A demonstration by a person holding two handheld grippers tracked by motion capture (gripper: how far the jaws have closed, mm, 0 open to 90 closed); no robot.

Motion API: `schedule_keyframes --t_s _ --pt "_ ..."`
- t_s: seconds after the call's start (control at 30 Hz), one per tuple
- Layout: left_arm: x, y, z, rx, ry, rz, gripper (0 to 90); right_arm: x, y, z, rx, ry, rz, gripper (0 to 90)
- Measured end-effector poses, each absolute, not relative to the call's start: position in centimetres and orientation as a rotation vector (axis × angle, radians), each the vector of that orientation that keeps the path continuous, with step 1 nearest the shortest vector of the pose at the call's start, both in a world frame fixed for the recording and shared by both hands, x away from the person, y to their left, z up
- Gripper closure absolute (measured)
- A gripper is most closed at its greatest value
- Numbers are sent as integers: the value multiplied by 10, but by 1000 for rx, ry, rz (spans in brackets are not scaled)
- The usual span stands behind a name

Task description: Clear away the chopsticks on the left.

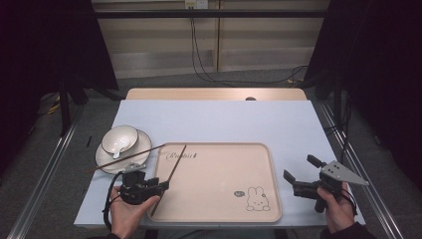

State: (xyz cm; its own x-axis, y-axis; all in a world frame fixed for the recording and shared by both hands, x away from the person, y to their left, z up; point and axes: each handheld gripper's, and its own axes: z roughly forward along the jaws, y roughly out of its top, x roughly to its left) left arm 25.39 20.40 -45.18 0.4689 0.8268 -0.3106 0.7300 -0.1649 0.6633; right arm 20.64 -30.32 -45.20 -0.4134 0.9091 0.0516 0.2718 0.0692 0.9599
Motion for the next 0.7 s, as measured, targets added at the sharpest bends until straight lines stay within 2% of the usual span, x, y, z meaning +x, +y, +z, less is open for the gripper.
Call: schedule_keyframes --t_s 0.2,0.23,0.33,0.5,0.6,0.7 --pt "254 215 -448 1905 1230 139 314 206 -303 -452 1177 1754 1367 0" --pt "254 219 -447 1906 1205 135 314 206 -303 -452 1175 1755 1368 0" --pt "251 227 -441 1892 1099 196 222 206 -303 -452 1177 1754 1367 0" --pt "252 239 -439 1887 1044 232 133 207 -303 -452 1173 1751 1368 0" --pt "252 251 -438 1872 992 266 121 207 -303 -452 1173 1751 1367 0" --pt "252 260 -437 1849 977 282 55 207 -303 -452 1172 1752 1366 0"
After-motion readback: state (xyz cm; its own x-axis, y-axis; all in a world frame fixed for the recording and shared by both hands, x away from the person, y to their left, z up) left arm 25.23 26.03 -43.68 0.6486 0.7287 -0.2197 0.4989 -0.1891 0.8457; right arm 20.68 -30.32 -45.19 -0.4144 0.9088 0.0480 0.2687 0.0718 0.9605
